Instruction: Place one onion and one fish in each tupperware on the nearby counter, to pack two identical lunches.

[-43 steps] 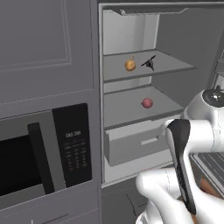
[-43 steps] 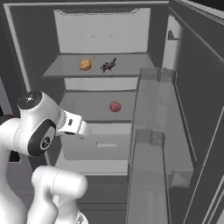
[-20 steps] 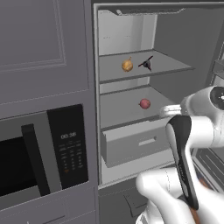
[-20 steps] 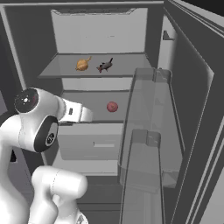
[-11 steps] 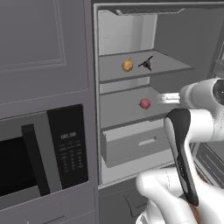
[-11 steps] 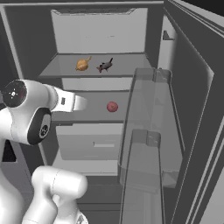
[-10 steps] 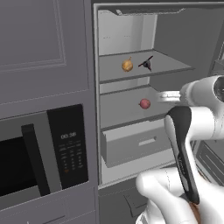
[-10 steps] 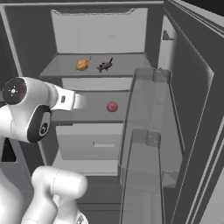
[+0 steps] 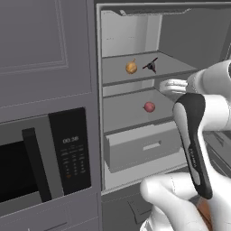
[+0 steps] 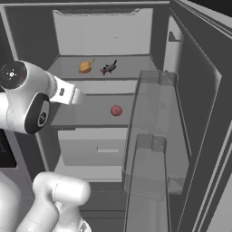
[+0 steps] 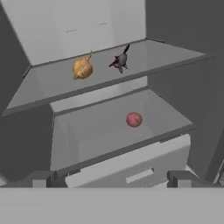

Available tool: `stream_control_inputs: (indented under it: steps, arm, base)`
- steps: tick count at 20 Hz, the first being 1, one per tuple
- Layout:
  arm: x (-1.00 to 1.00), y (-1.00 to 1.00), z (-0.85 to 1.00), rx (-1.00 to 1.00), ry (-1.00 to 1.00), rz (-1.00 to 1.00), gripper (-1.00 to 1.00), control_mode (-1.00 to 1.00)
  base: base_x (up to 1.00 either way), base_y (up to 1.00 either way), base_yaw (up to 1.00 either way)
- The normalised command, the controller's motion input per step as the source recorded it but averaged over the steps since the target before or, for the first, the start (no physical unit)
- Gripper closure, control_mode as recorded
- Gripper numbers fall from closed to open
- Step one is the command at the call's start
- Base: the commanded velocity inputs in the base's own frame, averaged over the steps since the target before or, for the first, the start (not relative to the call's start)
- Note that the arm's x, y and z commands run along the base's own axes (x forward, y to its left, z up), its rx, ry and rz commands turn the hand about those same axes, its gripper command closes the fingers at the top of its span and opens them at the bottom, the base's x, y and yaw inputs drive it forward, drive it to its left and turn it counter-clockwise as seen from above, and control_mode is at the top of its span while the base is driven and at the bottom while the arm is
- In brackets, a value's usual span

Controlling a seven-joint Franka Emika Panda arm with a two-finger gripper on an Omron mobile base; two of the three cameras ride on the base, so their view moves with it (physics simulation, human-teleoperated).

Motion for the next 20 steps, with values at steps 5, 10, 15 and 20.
stream_control_inputs:
  steps: [5,10,15,20]
  arm:
    - [0.00,0.00,0.32,0.12,0.00,0.00,-1.00,-1.00]
    - [0.21,0.06,0.21,0.05,-0.03,0.00,-1.00,-1.00]
    - [0.28,0.21,0.02,0.00,-0.06,0.03,-1.00,-1.00]
    - [0.32,0.16,0.00,0.00,-0.02,0.06,-1.00,-1.00]
  base:
    - [0.00,0.00,0.00]
    - [0.00,0.00,0.00]
    - [0.00,0.00,0.00]
    - [0.00,0.00,0.00]
